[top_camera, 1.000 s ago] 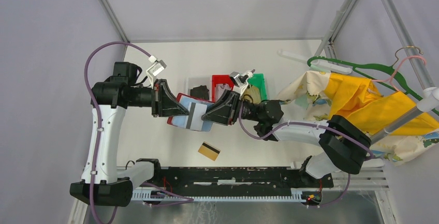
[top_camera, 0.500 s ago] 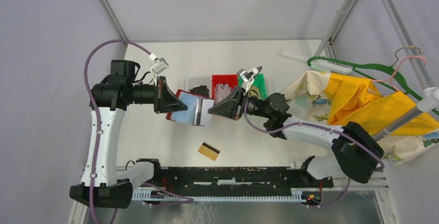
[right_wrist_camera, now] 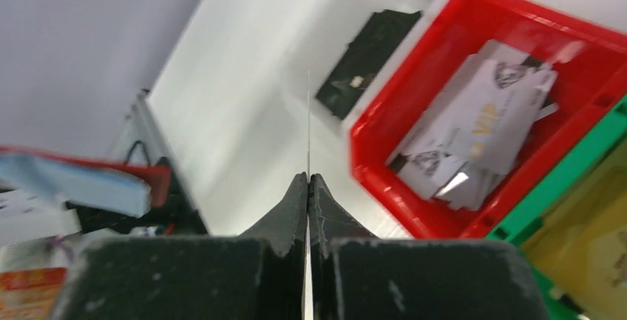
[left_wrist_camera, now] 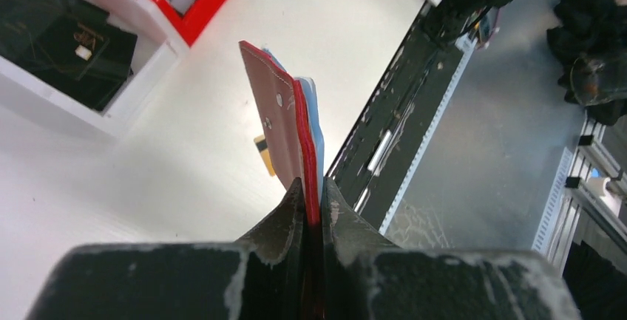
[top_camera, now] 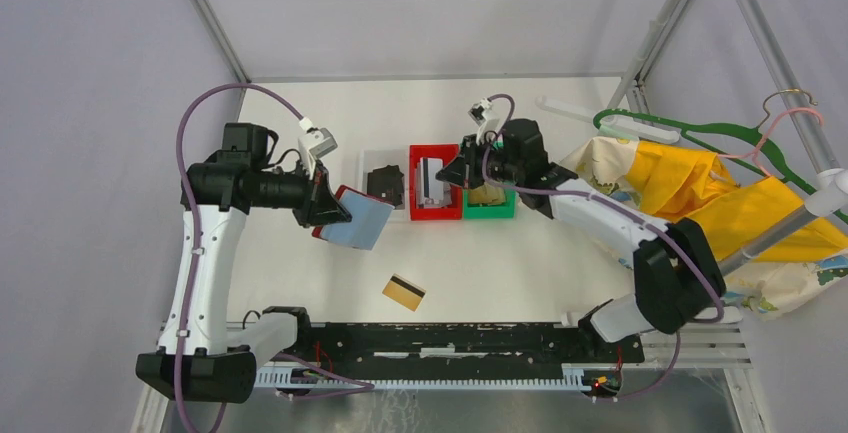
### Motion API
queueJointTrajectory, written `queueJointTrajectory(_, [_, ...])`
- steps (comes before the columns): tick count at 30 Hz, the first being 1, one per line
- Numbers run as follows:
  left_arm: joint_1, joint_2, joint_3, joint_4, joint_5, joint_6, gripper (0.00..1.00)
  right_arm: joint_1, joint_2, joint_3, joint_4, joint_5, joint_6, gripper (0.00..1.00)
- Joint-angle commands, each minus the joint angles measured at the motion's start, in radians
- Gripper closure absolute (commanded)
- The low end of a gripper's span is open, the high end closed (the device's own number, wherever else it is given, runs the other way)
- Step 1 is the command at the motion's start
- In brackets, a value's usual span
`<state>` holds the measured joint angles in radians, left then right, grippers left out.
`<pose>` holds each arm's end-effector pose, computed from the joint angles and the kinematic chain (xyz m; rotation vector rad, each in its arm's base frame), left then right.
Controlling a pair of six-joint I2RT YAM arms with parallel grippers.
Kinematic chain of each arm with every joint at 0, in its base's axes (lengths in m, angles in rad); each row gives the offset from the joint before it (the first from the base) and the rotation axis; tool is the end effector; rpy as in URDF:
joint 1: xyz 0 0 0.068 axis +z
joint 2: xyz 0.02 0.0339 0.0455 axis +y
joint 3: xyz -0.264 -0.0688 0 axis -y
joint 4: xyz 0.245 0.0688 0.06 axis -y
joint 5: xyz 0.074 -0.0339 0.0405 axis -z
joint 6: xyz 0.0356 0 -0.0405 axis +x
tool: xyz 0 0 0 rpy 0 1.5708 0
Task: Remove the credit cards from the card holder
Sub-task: Place the credit card in the storage box, then place the card holder at the center of the board.
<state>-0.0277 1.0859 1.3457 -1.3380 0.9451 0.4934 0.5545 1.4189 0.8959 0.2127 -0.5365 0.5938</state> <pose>0.1623 -0.0334 0.3844 0.8695 2.1251 -1.0006 0.2641 0.1849 0.2721 -0.3630 2.0149 1.2586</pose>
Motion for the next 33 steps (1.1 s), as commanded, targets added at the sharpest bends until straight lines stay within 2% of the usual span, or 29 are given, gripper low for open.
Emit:
queueJointTrajectory(1, [0.004,0.005,-0.06,-0.023,-0.072,0.148,0.98,-0.001,0.167,0.211,-0.273,0.14,-0.233,1.0])
queueJointTrajectory(7, [0.003,0.045,-0.167,0.06,-0.22,0.212,0.97,-0.005,0.382,0.39,-0.318,0.202,-0.259,1.0])
queueJointTrajectory(9, [0.004,0.078,-0.198,0.039,-0.233,0.329,0.95,-0.006,0.429,0.426,-0.317,0.205,-0.253,1.0])
queueJointTrajectory(14, [0.002,0.143,-0.336,0.251,-0.412,0.339,0.98,-0.006,0.483,0.464,-0.319,0.244,-0.257,0.98])
queueJointTrajectory(17, [-0.003,0.179,-0.412,0.393,-0.567,0.332,0.98,-0.004,0.471,0.47,-0.338,0.297,-0.273,0.78])
queueJointTrajectory(21, [-0.021,0.187,-0.501,0.595,-0.74,0.302,0.98,-0.005,0.406,0.449,-0.347,0.371,-0.299,0.43])
queueJointTrajectory(25, [-0.072,0.17,-0.599,0.791,-0.915,0.256,0.98,-0.004,0.31,0.406,-0.331,0.408,-0.304,0.2])
queueJointTrajectory(26, [-0.09,0.168,-0.614,0.842,-0.976,0.231,0.95,-0.004,0.279,0.389,-0.324,0.411,-0.304,0.14])
queueJointTrajectory(29, [-0.141,0.156,-0.64,0.95,-1.119,0.178,0.94,-0.004,0.201,0.345,-0.314,0.421,-0.304,0.04])
queueJointTrajectory(33, [-0.186,0.14,-0.627,0.945,-1.121,0.111,0.76,-0.005,0.104,0.265,-0.309,0.417,-0.295,0.02])
